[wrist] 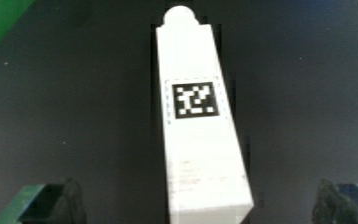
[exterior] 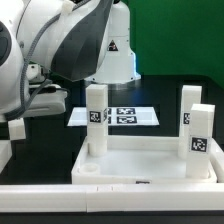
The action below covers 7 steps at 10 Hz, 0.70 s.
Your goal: Assemble desk
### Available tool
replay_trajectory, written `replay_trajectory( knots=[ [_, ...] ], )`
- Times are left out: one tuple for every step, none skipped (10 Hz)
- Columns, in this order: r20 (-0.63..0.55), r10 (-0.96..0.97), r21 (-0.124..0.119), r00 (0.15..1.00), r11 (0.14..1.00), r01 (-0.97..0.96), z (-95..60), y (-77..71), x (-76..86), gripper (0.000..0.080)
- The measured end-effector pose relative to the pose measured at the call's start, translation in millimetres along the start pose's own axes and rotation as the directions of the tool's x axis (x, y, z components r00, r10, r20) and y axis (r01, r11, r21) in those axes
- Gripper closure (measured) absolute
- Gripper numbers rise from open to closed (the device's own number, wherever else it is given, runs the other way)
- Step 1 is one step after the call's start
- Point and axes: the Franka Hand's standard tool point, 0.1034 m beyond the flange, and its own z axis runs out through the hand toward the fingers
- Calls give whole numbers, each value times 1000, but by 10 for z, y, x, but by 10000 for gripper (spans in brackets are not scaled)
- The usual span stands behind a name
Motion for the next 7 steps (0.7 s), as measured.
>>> replay_trajectory(
  knots=[
    [3, 1, 1, 1000, 1000, -1, 17, -1, 4, 151],
    [24, 30, 6, 999, 1000, -30, 121, -24, 19, 151],
    [59, 43, 11, 997, 999, -44, 245, -44, 30, 151],
    [94, 56, 19, 994, 998, -58, 346, -55, 20, 151],
    [134, 86, 32, 987, 995, -91, 401, -61, -9, 151],
    [134, 84, 29, 987, 996, -89, 402, -61, -1, 151],
    [134, 84, 29, 987, 996, -89, 403, -59, -1, 151]
  ],
)
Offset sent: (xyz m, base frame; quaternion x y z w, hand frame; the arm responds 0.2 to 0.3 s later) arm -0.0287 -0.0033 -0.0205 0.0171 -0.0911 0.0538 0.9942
